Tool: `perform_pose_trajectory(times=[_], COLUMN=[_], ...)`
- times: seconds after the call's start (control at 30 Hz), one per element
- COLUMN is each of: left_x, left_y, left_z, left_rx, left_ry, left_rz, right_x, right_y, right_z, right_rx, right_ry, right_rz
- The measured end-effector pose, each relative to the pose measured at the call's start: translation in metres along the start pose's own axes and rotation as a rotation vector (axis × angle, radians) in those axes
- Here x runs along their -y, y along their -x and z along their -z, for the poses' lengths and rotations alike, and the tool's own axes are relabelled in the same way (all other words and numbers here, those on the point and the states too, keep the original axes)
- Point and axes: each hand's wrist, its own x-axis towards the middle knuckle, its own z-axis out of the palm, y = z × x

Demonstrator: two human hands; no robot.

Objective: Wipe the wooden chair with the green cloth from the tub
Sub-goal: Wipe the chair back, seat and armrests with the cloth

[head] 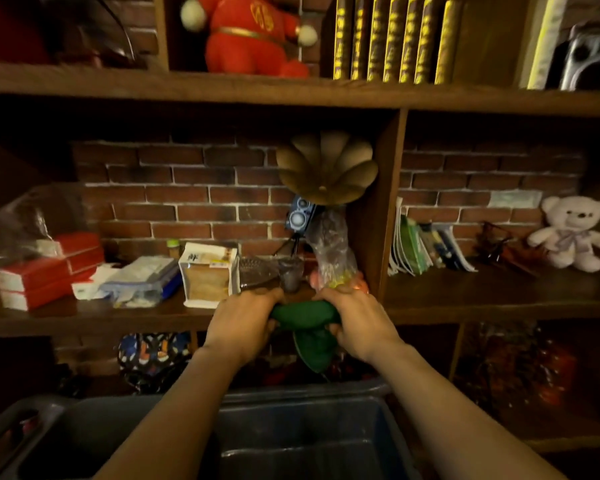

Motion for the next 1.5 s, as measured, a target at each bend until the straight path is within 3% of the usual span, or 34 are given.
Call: perform_pose_trajectory(times=[0.37, 0.6, 1.0, 1.3, 1.5], left_x=[-0.001, -0.064, -0.331, -0.560, -0.677], left_y=[-0.029, -0.059, -0.073, -0.026, 0.016], left_z=[0.065, 0.067, 0.045, 0.052, 0.055], left_rx=[-0.159, -0.186, -0.173, -0.151, -0.143], left_ry=[0.014, 0.084, 0.327, 0.517, 0.587], left_rz=[-0.112, -0.277, -0.674, -0.955, -1.082], right_x=[0.019, -0.019, -0.145, -0.220, -0.239], right_y=[-0.018, 0.019, 0.216, 0.402, 0.503], right_z=[0.066, 0.108, 0.232, 0.339, 0.387], right_rx=[-0.123, -0.190, -0.254, -0.333, -0.342], right_ry=[0.064, 0.178, 0.441, 0.597, 0.659], right_rz=[-0.007, -0.134, -0.561, -0.834, -0.964])
